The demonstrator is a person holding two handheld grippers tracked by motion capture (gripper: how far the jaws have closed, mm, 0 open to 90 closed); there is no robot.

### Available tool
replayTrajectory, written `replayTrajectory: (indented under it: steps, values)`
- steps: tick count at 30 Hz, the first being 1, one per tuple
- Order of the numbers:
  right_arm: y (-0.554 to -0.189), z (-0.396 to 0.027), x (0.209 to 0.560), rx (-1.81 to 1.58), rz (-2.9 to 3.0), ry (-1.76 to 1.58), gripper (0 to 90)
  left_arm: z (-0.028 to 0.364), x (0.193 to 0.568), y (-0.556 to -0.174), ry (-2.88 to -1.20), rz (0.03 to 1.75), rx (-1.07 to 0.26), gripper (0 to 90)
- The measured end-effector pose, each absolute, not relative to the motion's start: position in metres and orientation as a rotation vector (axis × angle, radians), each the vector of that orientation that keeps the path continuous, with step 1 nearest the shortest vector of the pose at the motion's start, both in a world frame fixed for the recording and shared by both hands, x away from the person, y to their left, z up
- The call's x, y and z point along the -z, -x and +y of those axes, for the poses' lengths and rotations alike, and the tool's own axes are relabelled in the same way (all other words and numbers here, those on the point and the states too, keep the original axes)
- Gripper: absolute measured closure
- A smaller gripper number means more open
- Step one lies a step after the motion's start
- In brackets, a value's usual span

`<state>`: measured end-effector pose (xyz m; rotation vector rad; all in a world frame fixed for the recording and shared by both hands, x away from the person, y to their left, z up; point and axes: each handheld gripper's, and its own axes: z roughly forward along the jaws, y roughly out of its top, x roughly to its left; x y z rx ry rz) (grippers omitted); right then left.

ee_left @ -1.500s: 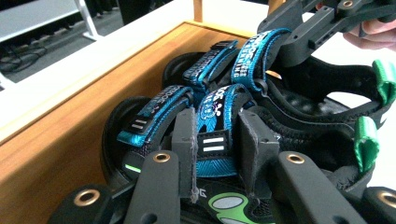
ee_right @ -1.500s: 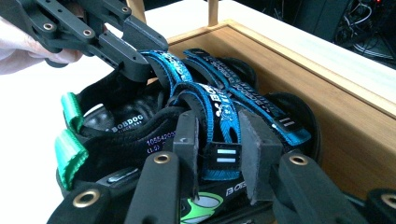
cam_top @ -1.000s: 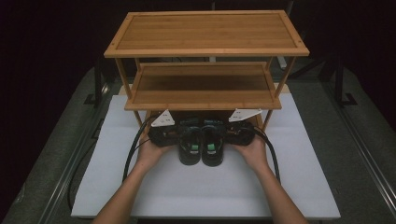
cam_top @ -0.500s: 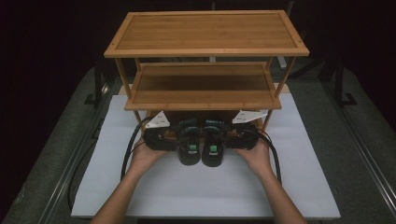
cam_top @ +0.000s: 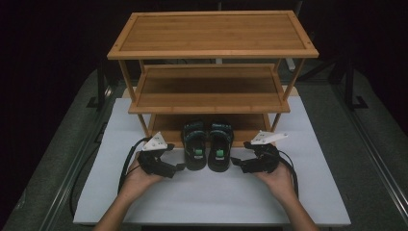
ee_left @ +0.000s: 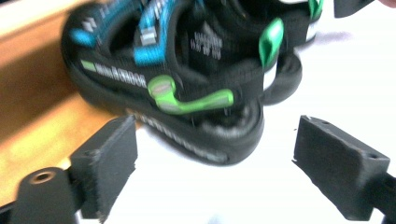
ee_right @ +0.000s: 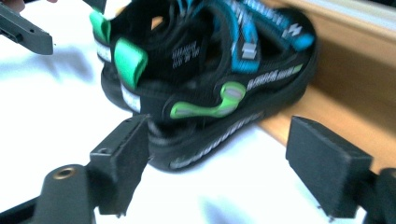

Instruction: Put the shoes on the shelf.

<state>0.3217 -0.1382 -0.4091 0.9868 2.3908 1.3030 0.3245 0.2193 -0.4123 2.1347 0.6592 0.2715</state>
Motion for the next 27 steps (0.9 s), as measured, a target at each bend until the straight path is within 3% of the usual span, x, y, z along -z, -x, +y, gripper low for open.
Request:
replayTrajectory:
  steps: [7, 27]
  values:
    - [-0.32, -0.126, 0.43, -1.225, 2.466, -0.999, 17.8, 0.208, 0.43, -0.327, -2.237, 0.661, -0.275, 5.0]
    - [-0.328, -0.089, 0.451, -1.109, 2.534, -0.932, 14.8, 0.18, 0.453, -0.344, -2.294, 0.639, -0.318, 5.2]
